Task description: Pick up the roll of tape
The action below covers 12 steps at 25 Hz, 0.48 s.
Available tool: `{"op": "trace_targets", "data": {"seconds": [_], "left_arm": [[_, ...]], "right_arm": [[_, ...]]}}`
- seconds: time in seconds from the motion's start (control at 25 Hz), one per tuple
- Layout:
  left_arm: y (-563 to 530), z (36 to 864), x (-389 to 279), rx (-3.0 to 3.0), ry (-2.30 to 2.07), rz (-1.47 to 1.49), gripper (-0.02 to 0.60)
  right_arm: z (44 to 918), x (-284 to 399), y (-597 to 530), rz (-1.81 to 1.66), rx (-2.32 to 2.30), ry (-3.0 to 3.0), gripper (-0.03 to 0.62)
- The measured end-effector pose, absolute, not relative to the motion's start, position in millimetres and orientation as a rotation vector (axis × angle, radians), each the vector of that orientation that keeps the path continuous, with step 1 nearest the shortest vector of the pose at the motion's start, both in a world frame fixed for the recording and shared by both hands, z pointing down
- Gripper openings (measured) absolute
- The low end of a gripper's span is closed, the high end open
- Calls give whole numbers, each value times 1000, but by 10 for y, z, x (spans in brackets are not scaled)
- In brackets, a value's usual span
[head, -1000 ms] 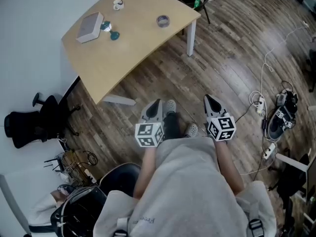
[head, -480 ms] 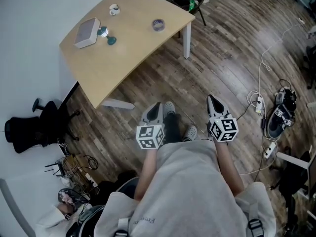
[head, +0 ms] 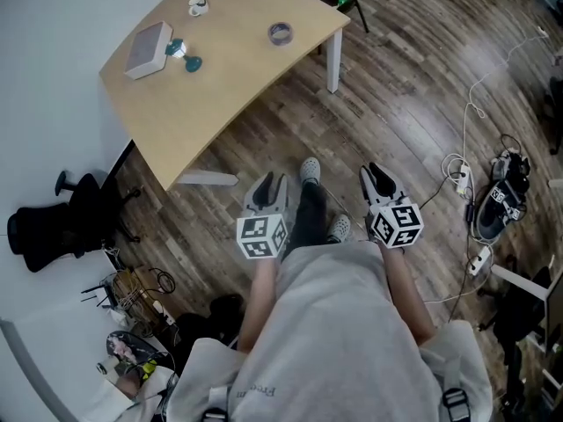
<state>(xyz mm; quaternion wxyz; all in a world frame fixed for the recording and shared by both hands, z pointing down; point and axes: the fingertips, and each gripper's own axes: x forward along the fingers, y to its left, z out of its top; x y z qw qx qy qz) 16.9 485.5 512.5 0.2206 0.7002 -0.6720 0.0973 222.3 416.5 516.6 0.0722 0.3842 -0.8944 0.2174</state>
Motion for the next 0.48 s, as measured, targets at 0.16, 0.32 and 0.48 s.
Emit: {"op": "trace_targets", "data": {"seconds": [0.16, 0.32, 0.48], "left_arm": [[4568, 5137, 164, 1950, -1832, 273, 112], [4232, 5142, 101, 1962, -1807, 276, 112], [3815, 5074, -110, 1967, -1807, 258, 109]], "right_arm": [[5253, 2169, 3955, 689, 1125, -2653, 106], [5366, 2073, 3656, 730, 1113, -2611, 106], [5342, 1909, 3247, 718, 1122, -2604, 106]]}}
